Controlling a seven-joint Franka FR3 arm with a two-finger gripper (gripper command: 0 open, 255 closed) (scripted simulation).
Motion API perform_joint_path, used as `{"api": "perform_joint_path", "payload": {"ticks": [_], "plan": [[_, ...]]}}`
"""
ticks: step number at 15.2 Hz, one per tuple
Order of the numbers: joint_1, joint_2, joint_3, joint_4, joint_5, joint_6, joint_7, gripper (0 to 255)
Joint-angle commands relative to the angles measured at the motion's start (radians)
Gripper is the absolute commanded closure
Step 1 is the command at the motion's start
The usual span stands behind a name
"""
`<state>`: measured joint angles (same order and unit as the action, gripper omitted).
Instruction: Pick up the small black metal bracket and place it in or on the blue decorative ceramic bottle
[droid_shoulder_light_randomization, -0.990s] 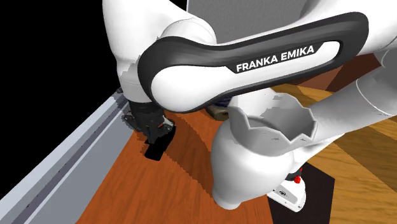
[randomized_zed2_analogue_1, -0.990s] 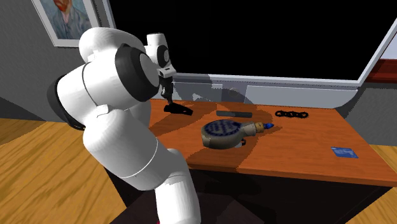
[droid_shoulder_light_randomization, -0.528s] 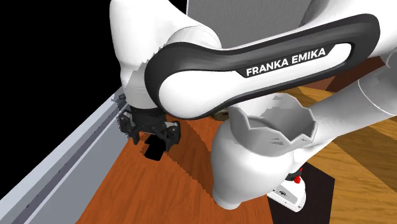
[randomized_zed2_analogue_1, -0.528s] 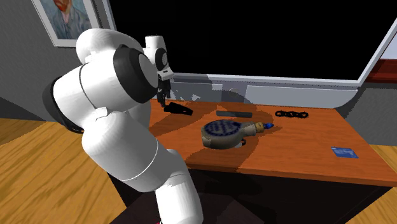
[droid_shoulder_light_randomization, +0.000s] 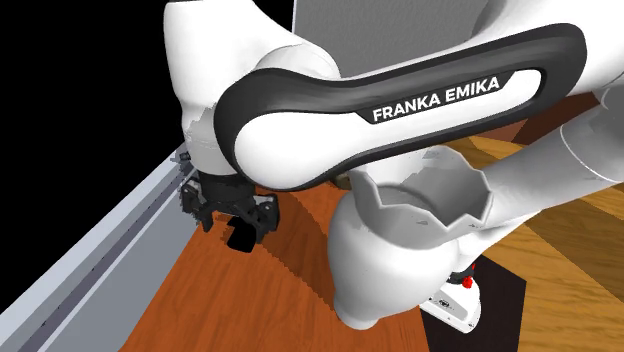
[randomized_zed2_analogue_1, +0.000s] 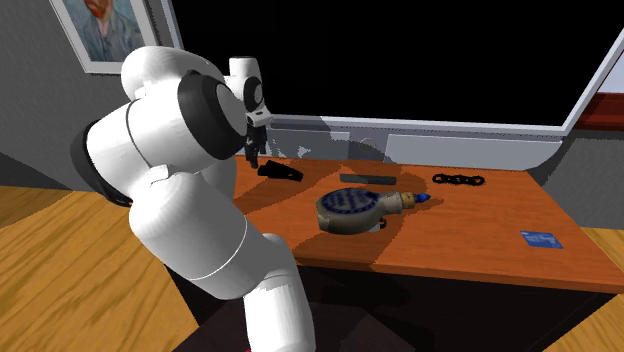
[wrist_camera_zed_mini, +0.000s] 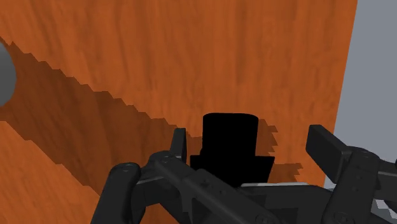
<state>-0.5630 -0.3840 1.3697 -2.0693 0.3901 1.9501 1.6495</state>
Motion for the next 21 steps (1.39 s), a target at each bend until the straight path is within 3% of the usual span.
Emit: {"api": "perform_joint_path", "payload": {"ticks": [1, 6, 7, 9, 10, 12, 13, 14, 15, 16, 17, 21], "plan": [[0.003, -0.015, 0.018, -0.080, 0.009, 0.079, -0.011, 0], [-0.010, -0.041, 0.023, -0.078, 0.036, 0.070, -0.031, 0], [-0.002, -0.043, 0.008, -0.070, 0.034, 0.057, -0.033, 255], [0.033, -0.056, -0.026, -0.106, 0.046, 0.072, -0.048, 255], [0.085, -0.077, -0.074, -0.133, 0.063, 0.068, -0.056, 255], [0.074, -0.070, -0.072, -0.137, 0.058, 0.075, -0.066, 255], [0.103, -0.087, -0.084, -0.144, 0.072, 0.070, -0.055, 255], [0.073, -0.069, -0.065, -0.132, 0.059, 0.076, -0.059, 255], [0.101, -0.084, -0.083, -0.156, 0.074, 0.081, -0.066, 255], [0.077, -0.070, -0.096, -0.101, 0.399, 0.085, -0.060, 255], [0.077, -0.070, -0.096, -0.101, 0.399, 0.084, -0.060, 0], [0.106, -0.073, -0.217, -0.154, 0.378, 0.046, -0.185, 0]]}}
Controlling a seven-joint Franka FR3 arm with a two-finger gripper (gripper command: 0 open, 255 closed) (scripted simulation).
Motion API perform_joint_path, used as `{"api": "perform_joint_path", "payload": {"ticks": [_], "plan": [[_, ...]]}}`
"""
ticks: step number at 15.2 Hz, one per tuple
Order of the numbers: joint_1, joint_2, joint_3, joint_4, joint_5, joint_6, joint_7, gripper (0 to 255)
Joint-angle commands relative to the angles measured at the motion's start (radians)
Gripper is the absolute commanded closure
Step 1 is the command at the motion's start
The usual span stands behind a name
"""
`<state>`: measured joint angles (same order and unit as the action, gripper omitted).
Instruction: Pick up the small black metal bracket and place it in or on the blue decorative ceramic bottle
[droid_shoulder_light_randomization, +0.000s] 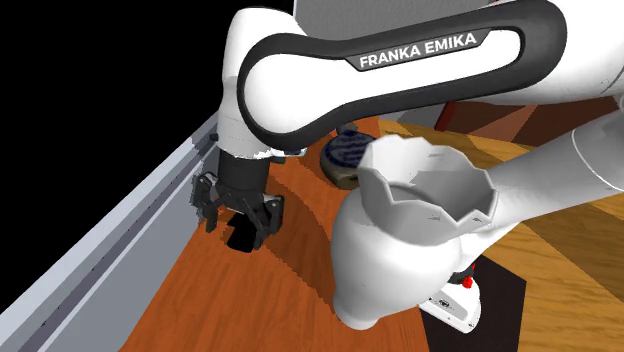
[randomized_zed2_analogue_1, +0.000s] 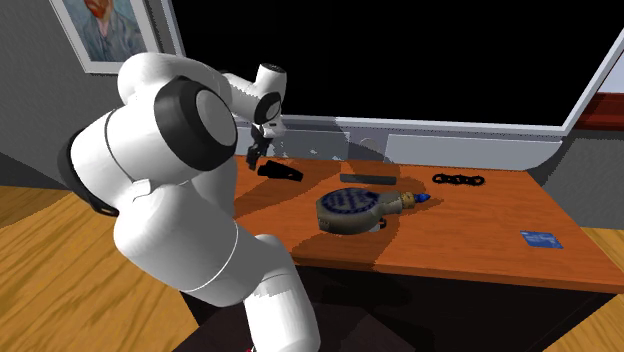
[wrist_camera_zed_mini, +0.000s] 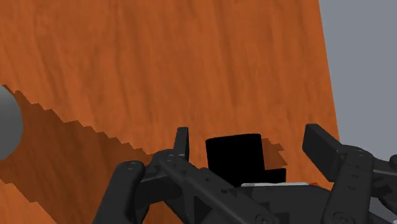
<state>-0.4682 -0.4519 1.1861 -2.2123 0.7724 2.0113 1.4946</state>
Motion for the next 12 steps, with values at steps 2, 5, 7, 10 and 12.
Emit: {"api": "perform_joint_path", "payload": {"ticks": [2, 5, 7, 10, 12], "plan": [[0.010, -0.003, -0.081, -0.029, -0.021, -0.034, -0.091, 0], [-0.006, 0.009, -0.140, -0.046, -0.053, -0.058, -0.179, 0], [-0.024, 0.024, -0.172, -0.049, -0.081, -0.072, -0.234, 0], [-0.044, 0.046, -0.185, -0.056, -0.104, -0.067, -0.276, 0], [-0.047, 0.057, -0.166, -0.071, -0.100, -0.037, -0.275, 0]]}}
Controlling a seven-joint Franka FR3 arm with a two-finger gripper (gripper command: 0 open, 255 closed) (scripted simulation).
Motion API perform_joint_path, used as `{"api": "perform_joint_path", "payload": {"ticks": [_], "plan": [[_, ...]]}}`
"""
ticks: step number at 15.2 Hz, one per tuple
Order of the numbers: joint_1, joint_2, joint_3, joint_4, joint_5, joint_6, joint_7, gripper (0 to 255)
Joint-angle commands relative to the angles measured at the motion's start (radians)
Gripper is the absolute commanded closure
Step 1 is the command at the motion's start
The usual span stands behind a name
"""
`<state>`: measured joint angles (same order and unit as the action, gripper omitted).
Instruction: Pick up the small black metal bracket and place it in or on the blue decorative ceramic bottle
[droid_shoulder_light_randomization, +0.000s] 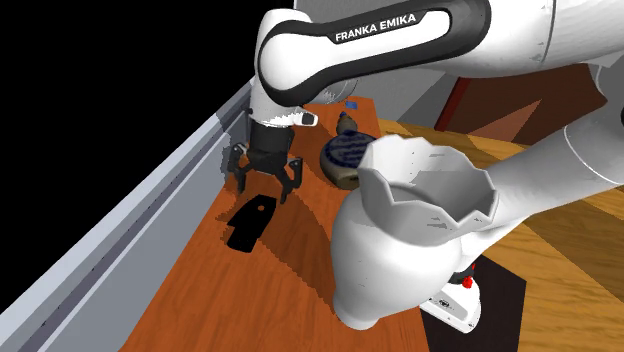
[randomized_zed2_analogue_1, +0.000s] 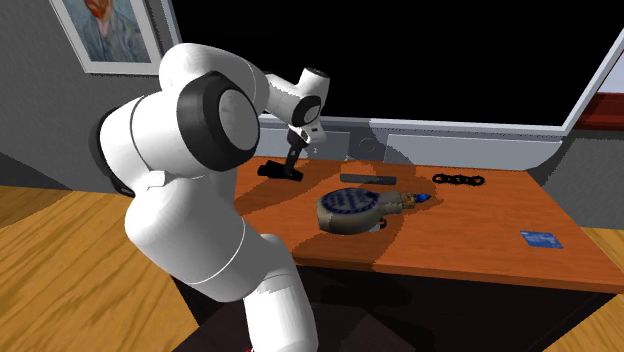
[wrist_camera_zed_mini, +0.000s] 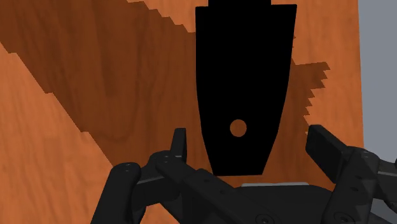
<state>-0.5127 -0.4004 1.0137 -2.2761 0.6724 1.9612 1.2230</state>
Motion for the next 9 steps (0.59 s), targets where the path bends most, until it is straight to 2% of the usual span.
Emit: {"api": "perform_joint_path", "payload": {"ticks": [1, 5, 9], "plan": [[-0.004, 0.012, 0.017, -0.015, 0.001, 0.028, -0.003, 0], [-0.013, 0.039, 0.056, -0.040, 0.004, 0.084, 0.000, 0], [-0.013, 0.039, 0.056, -0.040, 0.004, 0.084, 0.000, 0]]}}
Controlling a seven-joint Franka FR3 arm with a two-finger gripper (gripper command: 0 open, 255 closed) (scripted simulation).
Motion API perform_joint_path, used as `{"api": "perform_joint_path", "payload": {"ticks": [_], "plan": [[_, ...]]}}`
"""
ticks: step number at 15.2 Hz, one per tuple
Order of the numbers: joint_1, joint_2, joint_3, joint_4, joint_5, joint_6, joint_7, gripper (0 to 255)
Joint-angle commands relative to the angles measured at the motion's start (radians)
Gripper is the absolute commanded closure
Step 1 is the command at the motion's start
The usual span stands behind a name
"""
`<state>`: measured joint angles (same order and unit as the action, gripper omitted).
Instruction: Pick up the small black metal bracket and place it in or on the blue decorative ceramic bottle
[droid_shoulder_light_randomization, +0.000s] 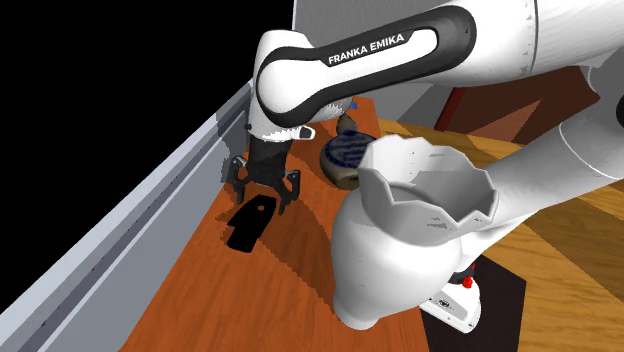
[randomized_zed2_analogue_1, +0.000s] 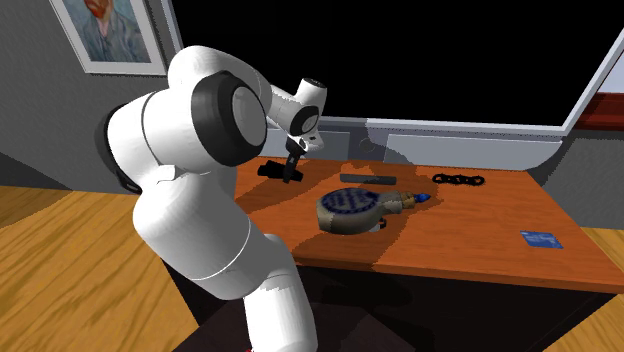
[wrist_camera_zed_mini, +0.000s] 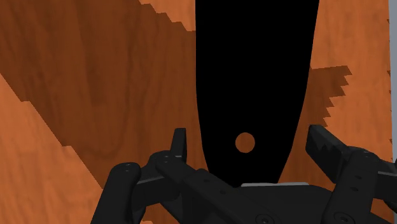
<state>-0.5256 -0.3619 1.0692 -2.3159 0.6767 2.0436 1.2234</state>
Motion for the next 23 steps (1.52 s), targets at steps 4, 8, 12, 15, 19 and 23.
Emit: {"api": "perform_joint_path", "payload": {"ticks": [4, 8, 12, 15, 19, 23], "plan": [[0.000, 0.001, 0.001, 0.000, 0.000, 0.001, 0.000, 255], [0.000, 0.000, 0.000, 0.000, 0.000, 0.001, 0.000, 255], [0.000, 0.000, 0.000, -0.001, 0.000, 0.001, 0.000, 255], [0.007, -0.016, -0.018, 0.015, 0.000, -0.030, 0.003, 255], [0.019, -0.044, -0.054, 0.048, -0.002, -0.091, 0.010, 255], [0.028, -0.066, -0.085, 0.084, -0.007, -0.148, 0.020, 255]]}}
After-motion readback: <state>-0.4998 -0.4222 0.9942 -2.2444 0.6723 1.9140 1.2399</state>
